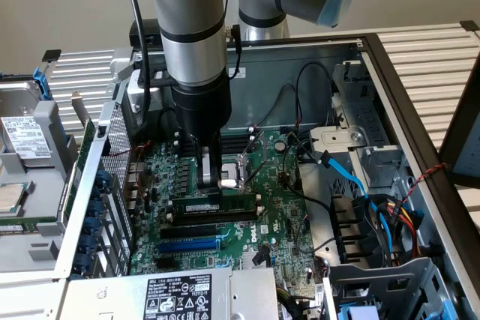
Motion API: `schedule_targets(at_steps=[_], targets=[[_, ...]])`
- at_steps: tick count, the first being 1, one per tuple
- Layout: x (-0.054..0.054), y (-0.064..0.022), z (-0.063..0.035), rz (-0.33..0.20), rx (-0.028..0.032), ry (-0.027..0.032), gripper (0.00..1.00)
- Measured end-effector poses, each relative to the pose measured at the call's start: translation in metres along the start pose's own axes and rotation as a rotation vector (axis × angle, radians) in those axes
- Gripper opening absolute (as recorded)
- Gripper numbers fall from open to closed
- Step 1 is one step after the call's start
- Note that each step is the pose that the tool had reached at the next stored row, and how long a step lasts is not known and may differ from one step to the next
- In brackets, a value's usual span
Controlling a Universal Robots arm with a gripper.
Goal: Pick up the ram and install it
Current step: 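Insert the ram into the slot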
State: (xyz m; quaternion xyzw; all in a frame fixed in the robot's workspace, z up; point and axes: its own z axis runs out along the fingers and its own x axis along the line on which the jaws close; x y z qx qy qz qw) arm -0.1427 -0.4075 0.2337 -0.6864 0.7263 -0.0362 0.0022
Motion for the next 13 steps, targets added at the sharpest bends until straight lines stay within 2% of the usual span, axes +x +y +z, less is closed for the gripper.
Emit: schedule_targets(at_steps=[13], targets=[[0.0000, 0.0000, 0.0006, 0.001, -0.0001, 0.0001, 0.12]])
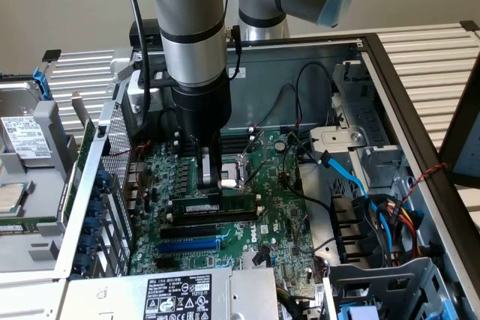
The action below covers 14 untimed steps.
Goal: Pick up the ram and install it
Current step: 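Insert the ram into the slot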
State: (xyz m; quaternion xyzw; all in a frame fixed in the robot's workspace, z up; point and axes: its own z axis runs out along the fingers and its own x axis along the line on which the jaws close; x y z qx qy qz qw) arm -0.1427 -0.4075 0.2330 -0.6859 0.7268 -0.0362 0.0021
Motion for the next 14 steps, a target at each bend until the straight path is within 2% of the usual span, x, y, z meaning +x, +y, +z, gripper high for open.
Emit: schedule_targets(at_steps=[14], targets=[[-0.0001, 0.0000, 0.0008, 0.000, 0.0001, -0.0001, 0.12]])
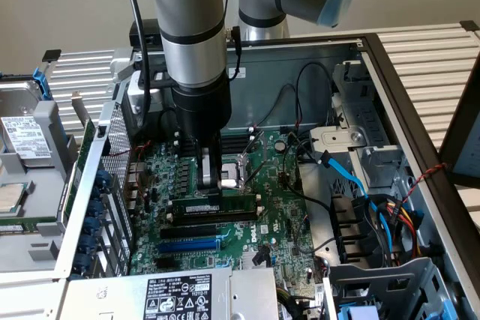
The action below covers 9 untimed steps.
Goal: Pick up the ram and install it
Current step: 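Insert the ram into the slot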
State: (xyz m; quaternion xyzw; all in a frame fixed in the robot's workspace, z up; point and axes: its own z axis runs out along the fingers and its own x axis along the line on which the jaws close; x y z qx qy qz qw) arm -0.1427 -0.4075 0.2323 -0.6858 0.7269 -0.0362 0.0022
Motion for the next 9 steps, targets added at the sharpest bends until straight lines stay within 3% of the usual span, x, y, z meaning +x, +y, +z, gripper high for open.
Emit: schedule_targets(at_steps=[9], targets=[[0.0000, 0.0001, 0.0010, 0.000, 0.0000, 0.0000, 0.12]])
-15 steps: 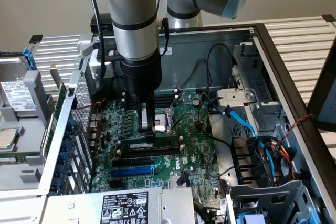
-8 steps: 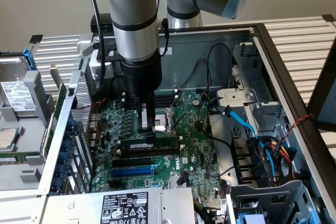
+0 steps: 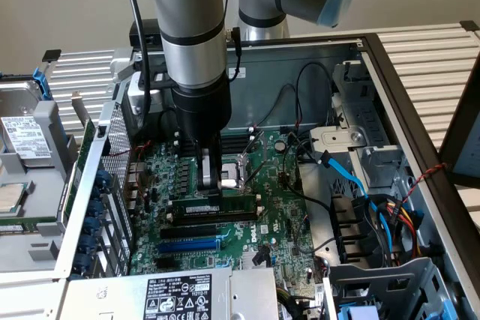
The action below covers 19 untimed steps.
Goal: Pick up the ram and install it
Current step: 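Insert the ram into the slot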
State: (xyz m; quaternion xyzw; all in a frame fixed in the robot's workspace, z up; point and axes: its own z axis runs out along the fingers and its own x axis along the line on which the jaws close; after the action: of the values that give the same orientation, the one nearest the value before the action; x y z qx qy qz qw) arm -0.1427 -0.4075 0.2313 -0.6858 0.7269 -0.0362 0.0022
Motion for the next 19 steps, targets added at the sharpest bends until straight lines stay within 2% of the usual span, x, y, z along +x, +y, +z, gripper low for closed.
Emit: schedule_targets(at_steps=[15, 16, 17, 18, 19], targets=[[0.0000, 0.0000, 0.0002, 0.000, -0.0002, 0.0000, 0.12], [0.0000, 0.0000, 0.0002, 0.000, -0.0001, -0.0001, 0.14], [0.0000, 0.0000, 0.0002, 0.000, -0.0002, 0.0000, 0.20], [0.0000, 0.0000, 0.0002, 0.000, -0.0002, 0.0000, 0.20], [0.0000, 0.0000, 0.0002, 0.000, -0.0002, 0.0000, 0.27]])
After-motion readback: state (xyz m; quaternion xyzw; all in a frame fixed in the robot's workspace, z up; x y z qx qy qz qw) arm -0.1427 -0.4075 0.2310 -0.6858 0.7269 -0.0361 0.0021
